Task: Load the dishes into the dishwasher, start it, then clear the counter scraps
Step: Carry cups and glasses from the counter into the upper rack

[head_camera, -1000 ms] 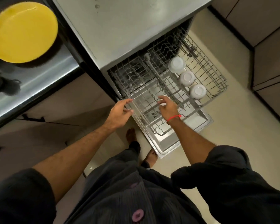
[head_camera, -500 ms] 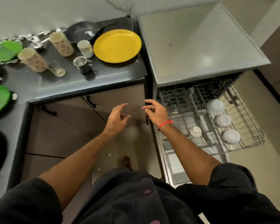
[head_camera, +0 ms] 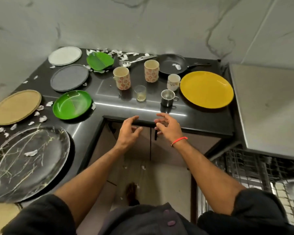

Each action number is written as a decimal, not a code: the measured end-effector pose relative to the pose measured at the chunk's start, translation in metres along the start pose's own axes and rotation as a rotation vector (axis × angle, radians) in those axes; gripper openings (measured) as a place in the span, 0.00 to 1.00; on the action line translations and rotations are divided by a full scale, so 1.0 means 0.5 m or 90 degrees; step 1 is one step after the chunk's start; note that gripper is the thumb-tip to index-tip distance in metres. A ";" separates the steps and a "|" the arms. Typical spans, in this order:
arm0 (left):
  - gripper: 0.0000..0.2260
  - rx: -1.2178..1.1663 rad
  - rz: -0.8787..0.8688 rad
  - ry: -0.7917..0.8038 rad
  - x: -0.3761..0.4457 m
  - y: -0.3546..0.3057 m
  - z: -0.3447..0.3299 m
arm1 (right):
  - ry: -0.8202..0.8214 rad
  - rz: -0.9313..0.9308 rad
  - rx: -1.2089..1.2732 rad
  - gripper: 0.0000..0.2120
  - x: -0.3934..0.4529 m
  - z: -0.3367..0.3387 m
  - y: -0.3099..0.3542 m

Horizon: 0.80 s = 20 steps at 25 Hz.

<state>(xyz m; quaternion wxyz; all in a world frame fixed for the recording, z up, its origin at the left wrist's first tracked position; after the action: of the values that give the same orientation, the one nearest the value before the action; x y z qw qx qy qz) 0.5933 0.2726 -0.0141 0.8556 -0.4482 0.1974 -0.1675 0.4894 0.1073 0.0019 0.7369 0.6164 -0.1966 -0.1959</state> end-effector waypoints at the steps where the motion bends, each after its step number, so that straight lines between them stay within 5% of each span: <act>1: 0.24 -0.001 -0.001 -0.003 0.048 0.004 0.024 | -0.009 -0.010 0.016 0.19 0.040 -0.026 0.002; 12: 0.39 0.123 -0.065 0.091 0.390 -0.103 0.009 | -0.101 -0.102 0.043 0.13 0.184 -0.041 -0.005; 16: 0.30 0.144 -0.085 0.056 0.397 -0.115 0.001 | -0.076 -0.135 0.062 0.12 0.151 -0.032 -0.021; 20: 0.25 -0.065 -0.145 0.046 0.259 -0.149 -0.002 | -0.127 -0.226 0.226 0.15 0.081 -0.012 -0.040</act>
<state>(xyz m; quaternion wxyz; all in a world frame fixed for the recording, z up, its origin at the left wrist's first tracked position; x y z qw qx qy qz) 0.6968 0.1717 0.0232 0.7996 -0.5043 0.1842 -0.2690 0.5258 0.0875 -0.0170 0.5486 0.7383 -0.1884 -0.3443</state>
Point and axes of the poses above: each hand's wrist, its own x-axis towards the middle knuckle, its own z-axis out of the back of the hand, y = z × x, the point moved 9 cm from there along x, towards the middle knuckle, and after that the axes turned 11 degrees about z, right-handed, at the moved point
